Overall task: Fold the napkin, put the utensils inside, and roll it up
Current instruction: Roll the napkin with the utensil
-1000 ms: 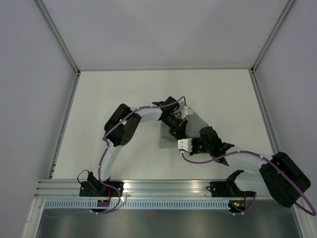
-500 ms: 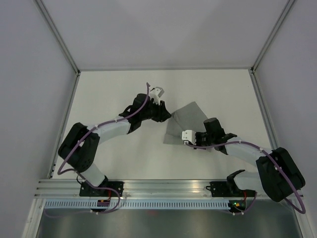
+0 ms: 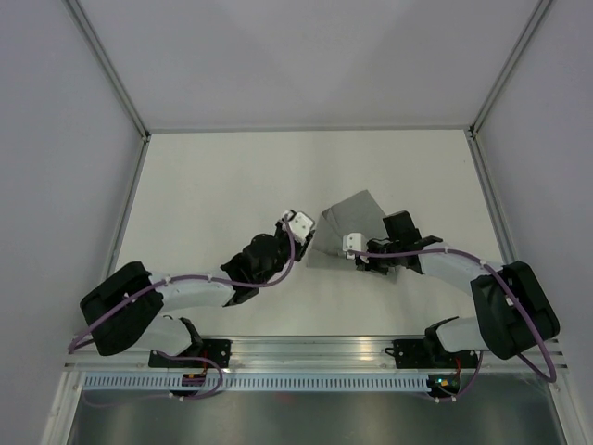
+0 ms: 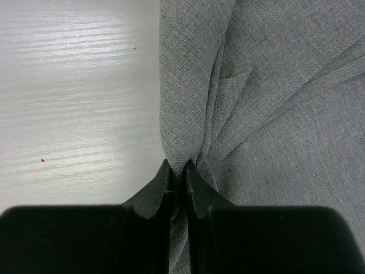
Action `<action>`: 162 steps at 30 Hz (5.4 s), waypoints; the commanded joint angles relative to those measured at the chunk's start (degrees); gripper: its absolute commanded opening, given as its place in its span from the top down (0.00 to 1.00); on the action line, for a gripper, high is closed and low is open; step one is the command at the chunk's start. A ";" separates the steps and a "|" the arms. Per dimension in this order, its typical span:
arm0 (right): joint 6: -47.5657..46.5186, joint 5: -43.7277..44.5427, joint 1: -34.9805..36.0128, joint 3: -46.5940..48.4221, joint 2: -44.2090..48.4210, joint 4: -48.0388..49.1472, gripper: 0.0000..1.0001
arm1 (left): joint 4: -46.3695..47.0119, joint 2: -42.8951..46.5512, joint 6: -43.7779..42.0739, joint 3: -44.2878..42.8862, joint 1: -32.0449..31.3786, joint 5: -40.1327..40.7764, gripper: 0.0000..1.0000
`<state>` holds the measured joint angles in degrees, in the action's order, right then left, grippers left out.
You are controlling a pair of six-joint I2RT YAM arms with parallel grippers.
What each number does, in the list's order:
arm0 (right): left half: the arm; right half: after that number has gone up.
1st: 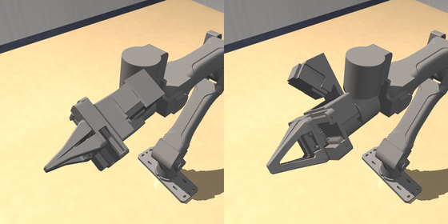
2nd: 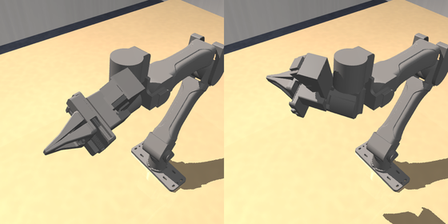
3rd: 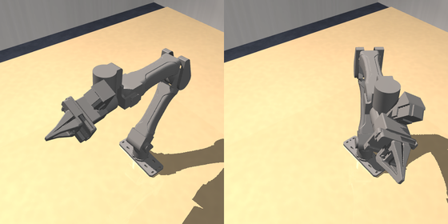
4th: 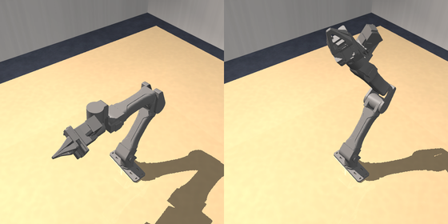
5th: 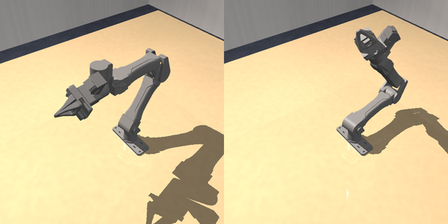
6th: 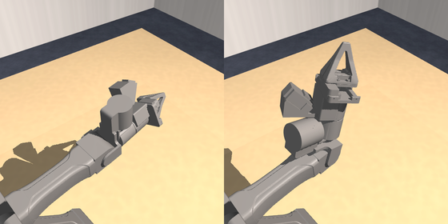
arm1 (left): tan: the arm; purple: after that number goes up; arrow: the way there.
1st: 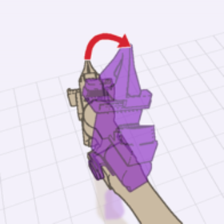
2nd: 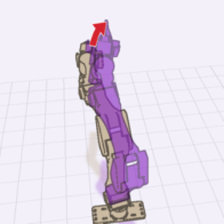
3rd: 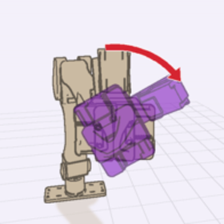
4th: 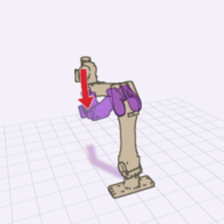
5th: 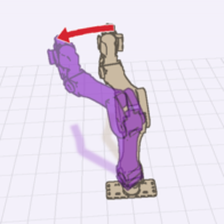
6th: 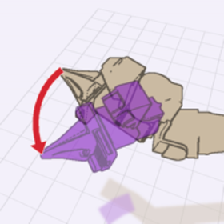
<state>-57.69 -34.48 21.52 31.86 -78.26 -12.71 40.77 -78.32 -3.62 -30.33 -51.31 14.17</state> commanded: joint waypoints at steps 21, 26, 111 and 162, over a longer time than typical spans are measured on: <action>0.65 -1.91 -2.71 3.30 -6.12 -6.19 0.99 | 14.51 -24.50 -42.08 -3.24 -22.34 7.02 0.39; 0.83 -2.00 -2.80 3.48 -6.38 -6.19 1.00 | 14.33 -28.19 -45.33 -5.88 -22.26 3.58 0.38; 29.74 4.24 -25.65 36.08 -30.10 -25.17 0.70 | -51.41 -38.22 -24.42 -43.59 -15.49 -12.76 0.98; 13.06 -6.04 -22.22 22.39 -3.76 -15.15 0.59 | -70.30 -61.60 12.84 -66.35 8.24 -76.58 0.98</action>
<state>-36.80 -37.65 -1.43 57.56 -87.37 -27.88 -26.87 -137.45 4.78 -96.79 -43.79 -64.88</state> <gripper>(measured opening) 0.405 0.032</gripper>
